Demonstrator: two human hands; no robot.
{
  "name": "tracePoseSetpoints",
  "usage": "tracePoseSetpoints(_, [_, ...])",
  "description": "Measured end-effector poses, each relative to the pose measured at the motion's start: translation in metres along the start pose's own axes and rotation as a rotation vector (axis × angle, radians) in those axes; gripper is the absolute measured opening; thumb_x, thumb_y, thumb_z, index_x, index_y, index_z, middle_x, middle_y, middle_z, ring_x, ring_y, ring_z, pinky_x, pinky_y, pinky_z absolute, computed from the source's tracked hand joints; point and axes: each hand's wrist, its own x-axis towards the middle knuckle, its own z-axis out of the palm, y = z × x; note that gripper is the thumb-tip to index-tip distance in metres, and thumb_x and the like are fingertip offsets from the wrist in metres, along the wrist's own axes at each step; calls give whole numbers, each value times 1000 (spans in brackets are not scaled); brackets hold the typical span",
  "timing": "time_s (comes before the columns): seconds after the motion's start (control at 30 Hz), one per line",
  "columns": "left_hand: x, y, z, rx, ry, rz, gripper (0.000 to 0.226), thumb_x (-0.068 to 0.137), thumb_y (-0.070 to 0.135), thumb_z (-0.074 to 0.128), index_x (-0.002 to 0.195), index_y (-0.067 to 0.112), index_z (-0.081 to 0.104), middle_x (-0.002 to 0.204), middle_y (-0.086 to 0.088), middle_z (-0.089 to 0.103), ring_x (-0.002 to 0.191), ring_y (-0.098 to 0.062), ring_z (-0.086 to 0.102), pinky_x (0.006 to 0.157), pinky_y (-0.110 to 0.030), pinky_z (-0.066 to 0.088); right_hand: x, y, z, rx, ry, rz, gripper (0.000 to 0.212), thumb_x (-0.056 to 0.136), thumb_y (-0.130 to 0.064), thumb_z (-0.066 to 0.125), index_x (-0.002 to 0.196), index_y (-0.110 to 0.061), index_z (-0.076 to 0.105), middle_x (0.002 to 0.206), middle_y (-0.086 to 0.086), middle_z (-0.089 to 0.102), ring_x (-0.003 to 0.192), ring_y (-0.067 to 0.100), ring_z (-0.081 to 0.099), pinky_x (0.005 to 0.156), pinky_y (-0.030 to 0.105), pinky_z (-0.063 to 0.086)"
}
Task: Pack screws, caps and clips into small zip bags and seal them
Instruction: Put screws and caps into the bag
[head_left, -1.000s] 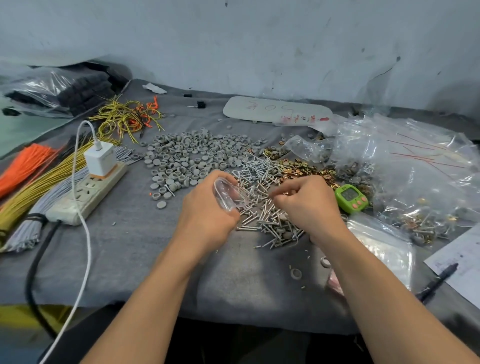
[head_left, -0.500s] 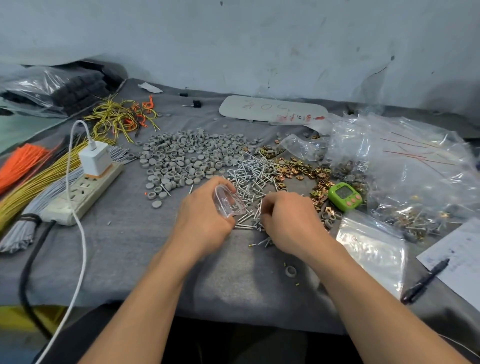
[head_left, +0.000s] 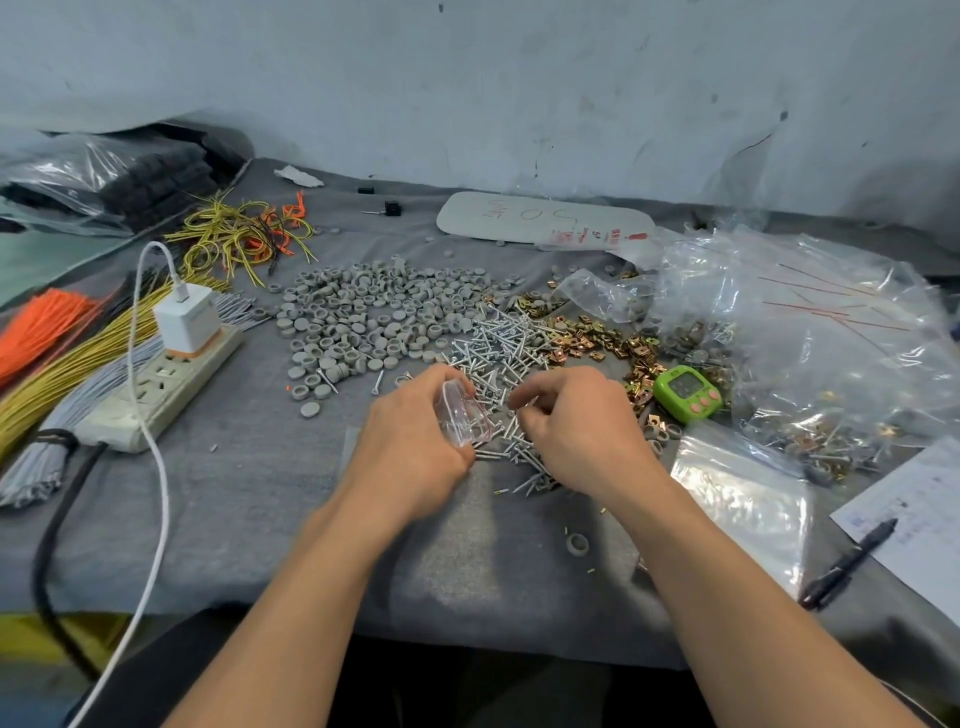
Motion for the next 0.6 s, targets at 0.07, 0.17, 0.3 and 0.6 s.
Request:
tracePoseSetpoints(0.07, [0,-1,-1,-4,10,11,48,71,13,83,100,42,58,82,21,61,75,10,58,55,-7,38,1,-4,0,150,19,7,14,87,-20,76,76,-28,73,65,-11,72,54,-3,62,54,15,42])
tracePoseSetpoints(0.17, [1,-1,-1,0,13,5,49,70,15,83,101,43,57,84,18,63,72,7,56,54,-8,35,-3,-12,0,380,-14,-11,10,80,-15,81,74,-22,77,67,-7,75,62,11,69,62,33,55])
tracePoseSetpoints(0.3, [1,-3,-2,-18,5,-12,51,70,15,85,104,42,57,86,15,64,74,5,56,55,-13,38,-8,-18,3,475,21,-107,10,78,-13,80,75,-22,78,67,-5,75,61,12,69,64,37,58])
tracePoseSetpoints(0.6, [0,-2,-2,-75,5,34,44,62,13,78,95,37,62,78,13,67,80,8,57,57,-11,43,-9,-21,15,372,-292,-164,22,90,-7,67,91,-20,84,78,12,77,55,4,52,55,22,42])
